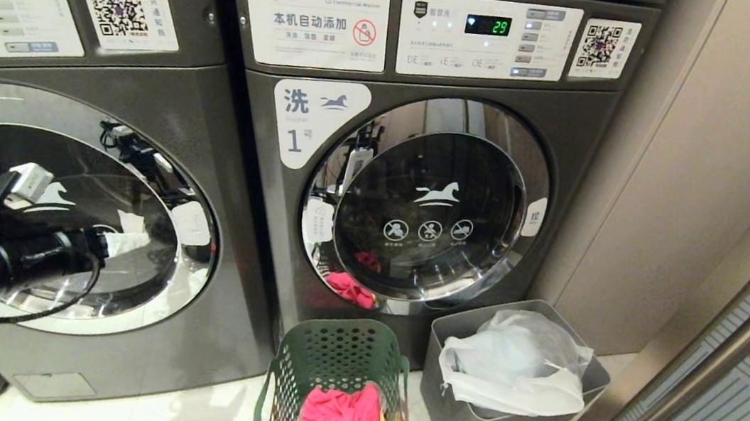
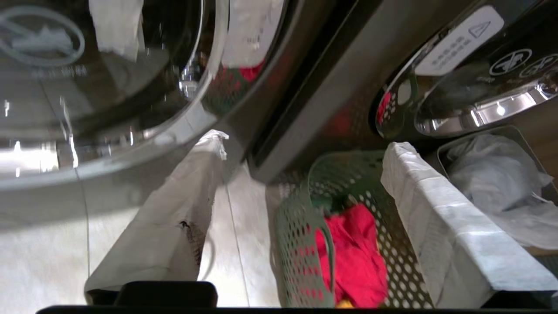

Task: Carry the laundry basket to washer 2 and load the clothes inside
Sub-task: Open the lid of the washing machine

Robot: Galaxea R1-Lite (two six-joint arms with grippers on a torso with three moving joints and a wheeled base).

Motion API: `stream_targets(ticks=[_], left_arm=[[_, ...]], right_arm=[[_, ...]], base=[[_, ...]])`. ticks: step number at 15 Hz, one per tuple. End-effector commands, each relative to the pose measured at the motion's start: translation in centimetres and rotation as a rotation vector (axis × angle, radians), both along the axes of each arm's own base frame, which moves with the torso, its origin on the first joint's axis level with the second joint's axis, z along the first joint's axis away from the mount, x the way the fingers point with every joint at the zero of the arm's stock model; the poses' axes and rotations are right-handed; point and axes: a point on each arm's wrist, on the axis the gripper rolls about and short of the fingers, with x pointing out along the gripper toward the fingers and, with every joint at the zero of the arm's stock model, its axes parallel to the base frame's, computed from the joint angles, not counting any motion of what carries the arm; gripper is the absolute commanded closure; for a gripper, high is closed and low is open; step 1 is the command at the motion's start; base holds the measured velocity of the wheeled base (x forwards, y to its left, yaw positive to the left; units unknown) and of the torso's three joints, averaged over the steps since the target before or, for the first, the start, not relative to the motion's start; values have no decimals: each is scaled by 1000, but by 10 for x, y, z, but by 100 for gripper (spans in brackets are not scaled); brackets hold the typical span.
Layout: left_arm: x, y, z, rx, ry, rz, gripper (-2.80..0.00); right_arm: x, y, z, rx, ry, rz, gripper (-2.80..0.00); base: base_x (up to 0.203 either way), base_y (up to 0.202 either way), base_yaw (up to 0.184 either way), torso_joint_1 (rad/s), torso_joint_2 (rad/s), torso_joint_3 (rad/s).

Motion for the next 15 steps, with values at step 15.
stream_targets(ticks=[15], left_arm=[[69, 9, -77, 215, -224, -184, -280]], right_arm=[[0, 0, 0, -1, 2, 1, 0]], base=[[0, 0, 0, 0, 0, 0]])
